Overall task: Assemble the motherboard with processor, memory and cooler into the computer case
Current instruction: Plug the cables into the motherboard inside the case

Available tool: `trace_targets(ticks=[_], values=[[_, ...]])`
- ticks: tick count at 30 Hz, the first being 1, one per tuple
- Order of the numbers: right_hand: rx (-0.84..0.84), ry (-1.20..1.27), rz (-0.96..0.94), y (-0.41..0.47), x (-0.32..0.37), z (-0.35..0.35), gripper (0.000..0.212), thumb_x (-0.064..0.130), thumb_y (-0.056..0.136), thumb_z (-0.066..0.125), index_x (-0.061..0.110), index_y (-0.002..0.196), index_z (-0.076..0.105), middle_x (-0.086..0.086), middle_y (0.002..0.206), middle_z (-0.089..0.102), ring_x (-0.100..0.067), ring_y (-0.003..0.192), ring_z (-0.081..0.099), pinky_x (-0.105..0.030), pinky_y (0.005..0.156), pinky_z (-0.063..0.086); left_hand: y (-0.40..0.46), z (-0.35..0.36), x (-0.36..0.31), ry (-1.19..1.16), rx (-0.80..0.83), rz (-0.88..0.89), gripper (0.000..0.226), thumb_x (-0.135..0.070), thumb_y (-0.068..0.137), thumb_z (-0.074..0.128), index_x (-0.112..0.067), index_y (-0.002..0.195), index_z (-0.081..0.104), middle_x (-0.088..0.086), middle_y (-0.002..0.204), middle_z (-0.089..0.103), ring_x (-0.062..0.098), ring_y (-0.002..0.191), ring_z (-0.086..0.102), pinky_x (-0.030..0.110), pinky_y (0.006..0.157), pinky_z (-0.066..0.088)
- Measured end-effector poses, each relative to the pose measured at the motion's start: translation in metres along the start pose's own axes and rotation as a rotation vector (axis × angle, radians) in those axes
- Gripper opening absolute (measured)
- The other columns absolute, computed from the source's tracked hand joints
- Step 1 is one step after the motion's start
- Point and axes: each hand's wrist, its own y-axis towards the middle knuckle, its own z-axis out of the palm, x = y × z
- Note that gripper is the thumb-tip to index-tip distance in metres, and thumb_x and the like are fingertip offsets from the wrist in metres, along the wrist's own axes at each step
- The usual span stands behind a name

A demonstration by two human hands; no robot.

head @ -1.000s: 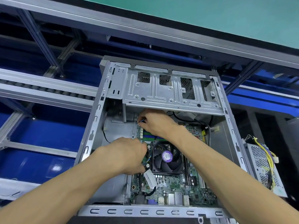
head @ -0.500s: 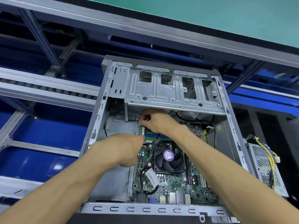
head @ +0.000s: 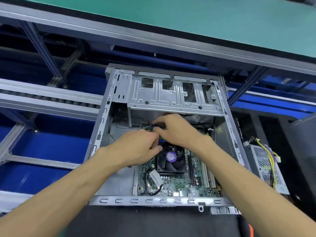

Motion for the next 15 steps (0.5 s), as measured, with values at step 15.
trace_targets(ticks=[15], values=[[0.184,-0.120,0.179,-0.095,-0.022,-0.012,0.048,0.030,0.103,0.048,0.018,0.149,0.046,-0.011,0.128,0.066,-0.030,0.110,0.064,-0.038,0.093,0.053,0.025,0.002,0.001,-0.123,0.310,-0.142,0.033,-0.042,0.106,0.030,-0.024,0.101,0.057,0.002,0.112,0.062,0.021,0.101,0.055,0.031,0.084,0.040]])
